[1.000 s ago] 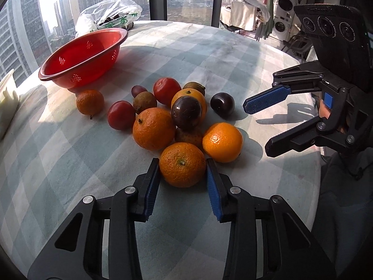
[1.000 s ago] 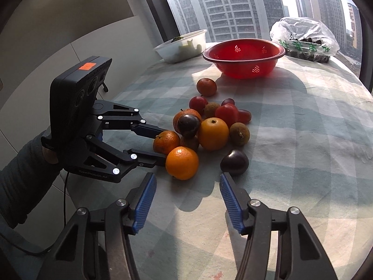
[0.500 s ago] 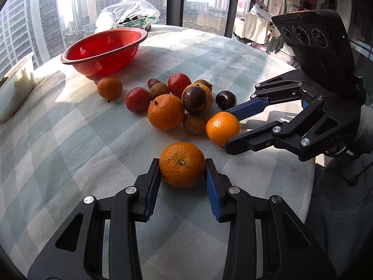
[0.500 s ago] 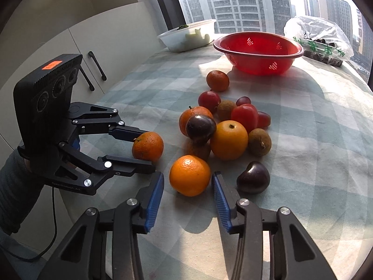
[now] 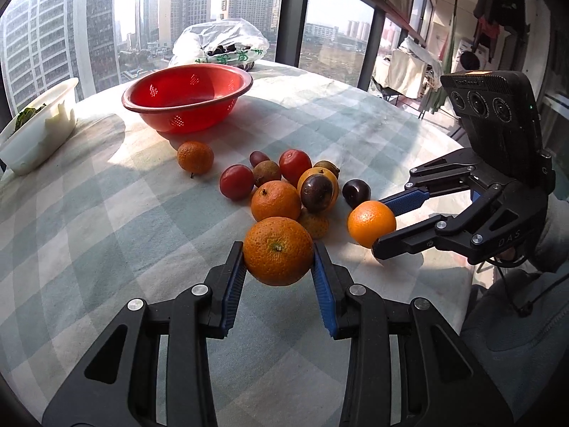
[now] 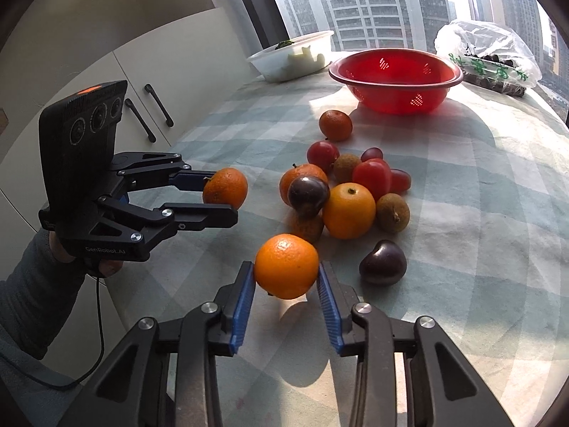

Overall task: Organize fruits
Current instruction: 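Carry the held oranges in both grippers over the red colander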

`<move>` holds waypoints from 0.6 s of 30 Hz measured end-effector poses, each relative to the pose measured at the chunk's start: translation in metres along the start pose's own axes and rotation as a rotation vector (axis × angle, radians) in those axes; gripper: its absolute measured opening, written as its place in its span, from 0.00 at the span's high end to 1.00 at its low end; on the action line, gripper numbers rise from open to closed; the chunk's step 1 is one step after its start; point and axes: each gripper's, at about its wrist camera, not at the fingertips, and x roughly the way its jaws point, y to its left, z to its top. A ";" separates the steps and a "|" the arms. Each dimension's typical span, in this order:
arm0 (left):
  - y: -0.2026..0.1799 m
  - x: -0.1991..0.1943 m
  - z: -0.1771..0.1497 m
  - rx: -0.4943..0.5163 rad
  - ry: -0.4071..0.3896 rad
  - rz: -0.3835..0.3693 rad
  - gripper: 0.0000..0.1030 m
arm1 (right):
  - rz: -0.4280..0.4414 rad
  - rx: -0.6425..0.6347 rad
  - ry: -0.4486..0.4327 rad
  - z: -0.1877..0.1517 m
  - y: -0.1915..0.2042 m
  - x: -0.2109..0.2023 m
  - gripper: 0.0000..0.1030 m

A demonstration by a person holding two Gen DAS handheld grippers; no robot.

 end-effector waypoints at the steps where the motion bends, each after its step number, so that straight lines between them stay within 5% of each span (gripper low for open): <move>1: 0.002 -0.004 0.005 -0.001 -0.013 0.000 0.66 | 0.011 0.007 -0.014 0.003 -0.003 -0.006 0.63; 5: 0.017 -0.016 0.035 -0.017 -0.068 0.035 0.66 | 0.000 0.041 -0.079 0.029 -0.026 -0.032 0.63; 11: 0.058 -0.011 0.103 -0.050 -0.116 0.168 0.66 | -0.175 0.056 -0.160 0.089 -0.066 -0.049 0.63; 18: 0.100 0.056 0.182 -0.013 0.012 0.231 0.66 | -0.271 -0.012 -0.123 0.175 -0.103 -0.007 0.63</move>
